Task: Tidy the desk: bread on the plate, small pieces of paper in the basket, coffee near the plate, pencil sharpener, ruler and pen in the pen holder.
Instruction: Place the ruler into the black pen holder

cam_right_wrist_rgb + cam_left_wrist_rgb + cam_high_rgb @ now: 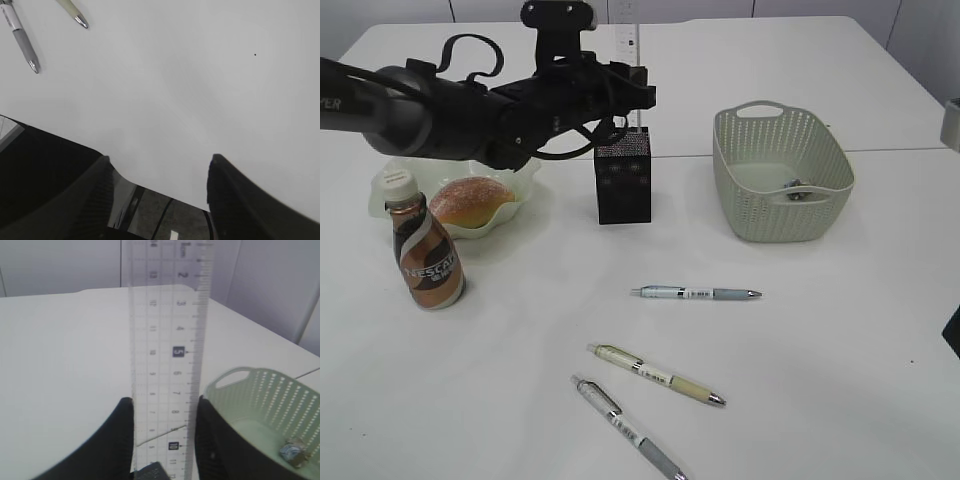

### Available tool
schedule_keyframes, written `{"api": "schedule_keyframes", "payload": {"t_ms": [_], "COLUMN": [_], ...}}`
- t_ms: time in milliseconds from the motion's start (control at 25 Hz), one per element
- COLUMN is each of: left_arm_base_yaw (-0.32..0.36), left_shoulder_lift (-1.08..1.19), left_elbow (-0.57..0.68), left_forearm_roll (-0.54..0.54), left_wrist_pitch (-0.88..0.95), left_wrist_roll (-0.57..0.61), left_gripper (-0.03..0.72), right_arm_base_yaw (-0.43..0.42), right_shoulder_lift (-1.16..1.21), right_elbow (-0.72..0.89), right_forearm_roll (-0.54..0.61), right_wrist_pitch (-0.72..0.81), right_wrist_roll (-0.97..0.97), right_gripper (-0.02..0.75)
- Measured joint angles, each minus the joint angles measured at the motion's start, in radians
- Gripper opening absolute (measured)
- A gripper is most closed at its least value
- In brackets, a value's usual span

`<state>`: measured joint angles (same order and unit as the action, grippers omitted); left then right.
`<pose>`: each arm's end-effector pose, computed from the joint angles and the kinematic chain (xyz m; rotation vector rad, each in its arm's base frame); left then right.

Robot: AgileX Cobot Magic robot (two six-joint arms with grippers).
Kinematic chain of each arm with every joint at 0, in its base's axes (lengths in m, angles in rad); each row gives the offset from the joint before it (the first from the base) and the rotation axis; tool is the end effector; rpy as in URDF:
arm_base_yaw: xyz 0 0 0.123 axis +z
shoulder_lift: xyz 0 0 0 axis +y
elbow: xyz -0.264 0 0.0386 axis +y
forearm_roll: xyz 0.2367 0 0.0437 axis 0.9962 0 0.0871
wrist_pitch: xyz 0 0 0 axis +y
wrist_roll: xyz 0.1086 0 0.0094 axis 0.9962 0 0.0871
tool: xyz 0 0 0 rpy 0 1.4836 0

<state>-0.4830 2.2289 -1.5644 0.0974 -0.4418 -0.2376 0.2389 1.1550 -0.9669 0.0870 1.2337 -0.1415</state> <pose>0.4524 -0.2423 0.1817 0.3187 1.7045 -0.5041 0.1872 0.0548 0.2732 -0.5223 2.8593 0.1410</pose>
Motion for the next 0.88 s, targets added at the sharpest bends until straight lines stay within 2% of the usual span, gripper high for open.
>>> {"api": "schedule_keyframes", "payload": {"t_ms": [160,720,880], "left_arm_base_yaw": [0.020,0.020,0.020], "left_shoulder_lift": [0.026,0.054,0.054], "left_elbow": [0.000,0.000,0.000], "left_forearm_roll": [-0.015,-0.017,-0.018], "left_wrist_pitch": [0.011,0.079,0.085], "left_wrist_roll": [0.000,0.000,0.000], "left_gripper": [0.249,0.251,0.274], "right_arm_base_yaw": [0.000,0.000,0.000], "right_shoulder_lift": [0.000,0.000,0.000], "right_elbow": [0.000,0.000,0.000], "right_forearm_roll": [-0.010,-0.022,-0.022], "right_wrist_pitch": [0.000,0.000,0.000], "right_wrist_roll": [-0.002,-0.004,-0.004], "right_gripper": [0.439,0.439,0.439]}}
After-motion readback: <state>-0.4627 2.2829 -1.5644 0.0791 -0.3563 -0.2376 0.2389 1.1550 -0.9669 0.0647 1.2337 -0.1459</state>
